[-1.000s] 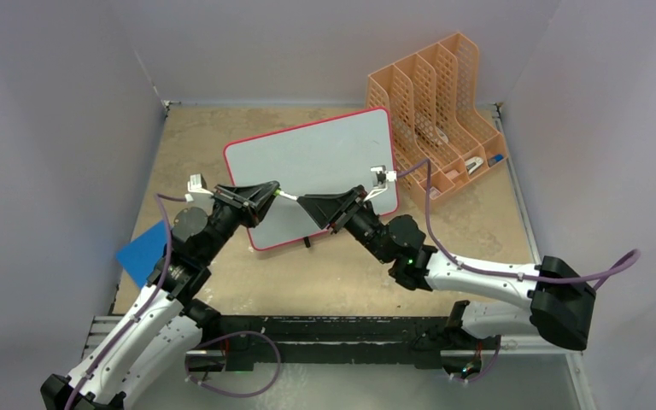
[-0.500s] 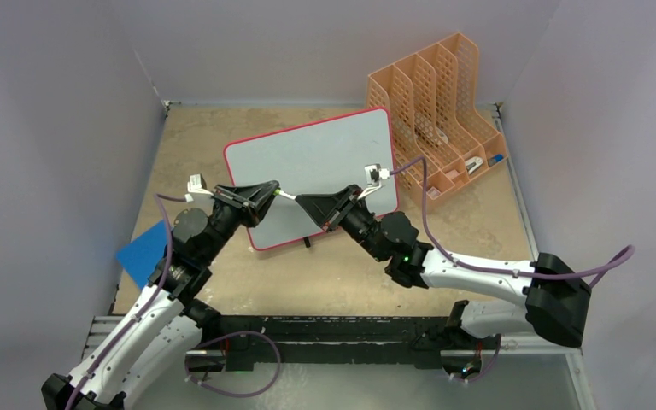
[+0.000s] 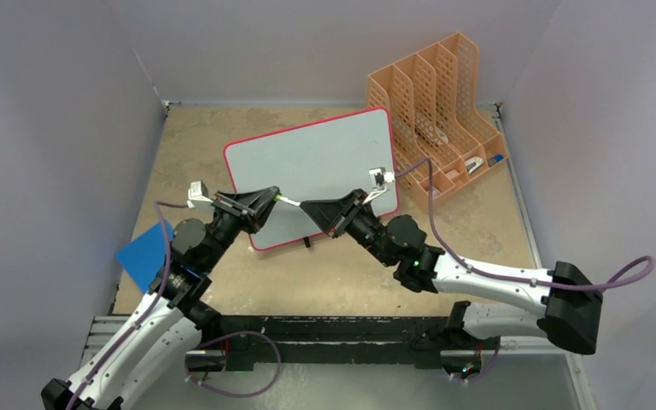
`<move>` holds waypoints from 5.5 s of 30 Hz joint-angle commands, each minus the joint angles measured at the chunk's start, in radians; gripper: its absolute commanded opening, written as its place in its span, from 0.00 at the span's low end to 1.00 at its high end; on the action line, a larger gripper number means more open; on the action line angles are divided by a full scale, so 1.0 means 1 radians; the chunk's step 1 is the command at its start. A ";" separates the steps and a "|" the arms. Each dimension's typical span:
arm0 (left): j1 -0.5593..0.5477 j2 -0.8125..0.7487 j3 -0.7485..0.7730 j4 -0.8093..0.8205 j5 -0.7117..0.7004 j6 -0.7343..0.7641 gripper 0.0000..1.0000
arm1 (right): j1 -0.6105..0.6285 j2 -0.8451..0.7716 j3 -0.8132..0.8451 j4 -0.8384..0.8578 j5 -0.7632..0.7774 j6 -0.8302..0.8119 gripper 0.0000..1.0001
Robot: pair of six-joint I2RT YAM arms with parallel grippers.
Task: Write a sentence on the whiteboard
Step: Open the pen cap from the whiteboard marker, then place the pen cap at the center of the board, then hold the whiteboard on the whiteboard stand.
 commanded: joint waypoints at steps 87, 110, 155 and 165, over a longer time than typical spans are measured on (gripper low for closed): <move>-0.472 1.035 0.468 -0.790 -0.045 1.038 0.36 | -0.002 -0.374 0.026 -0.370 0.502 -0.329 0.00; -0.153 0.578 0.754 -0.796 -0.058 1.318 0.61 | -0.002 -0.331 0.104 -0.410 0.469 -0.462 0.00; 0.934 0.738 0.324 0.297 1.355 1.090 0.54 | -0.001 0.144 0.364 -0.232 0.201 -0.829 0.00; 0.876 0.850 0.307 0.425 1.409 1.080 0.47 | 0.021 0.168 0.370 -0.218 0.219 -0.856 0.00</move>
